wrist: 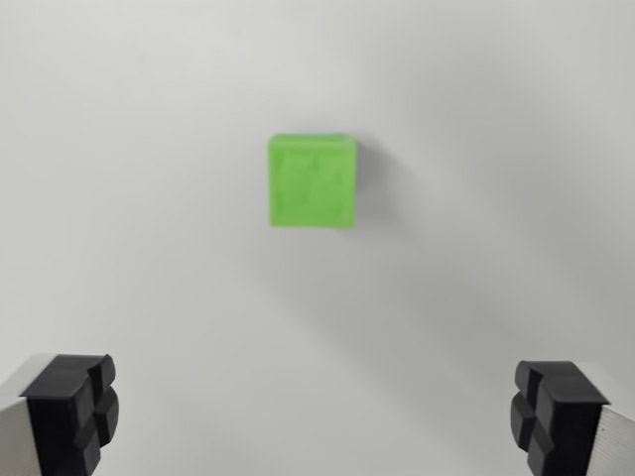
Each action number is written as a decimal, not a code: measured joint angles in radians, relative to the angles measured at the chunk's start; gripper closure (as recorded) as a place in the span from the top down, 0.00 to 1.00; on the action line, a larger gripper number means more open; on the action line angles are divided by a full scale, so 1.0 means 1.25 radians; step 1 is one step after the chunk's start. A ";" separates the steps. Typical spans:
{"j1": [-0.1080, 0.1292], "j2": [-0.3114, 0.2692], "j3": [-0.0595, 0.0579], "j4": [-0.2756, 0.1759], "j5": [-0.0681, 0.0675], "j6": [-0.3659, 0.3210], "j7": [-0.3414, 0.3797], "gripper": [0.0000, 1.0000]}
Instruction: Stack cube
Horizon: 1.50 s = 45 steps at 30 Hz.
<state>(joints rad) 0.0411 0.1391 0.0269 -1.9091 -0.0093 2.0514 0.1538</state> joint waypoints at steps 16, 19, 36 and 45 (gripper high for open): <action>0.000 -0.019 0.000 0.052 0.001 -0.071 -0.001 1.00; 0.000 -0.021 0.000 0.058 0.001 -0.078 -0.001 1.00; 0.000 -0.021 0.000 0.060 0.001 -0.082 -0.001 1.00; 0.000 -0.021 0.000 0.060 0.001 -0.082 -0.001 1.00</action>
<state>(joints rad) 0.0411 0.1134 0.0269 -1.8335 -0.0085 1.9490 0.1527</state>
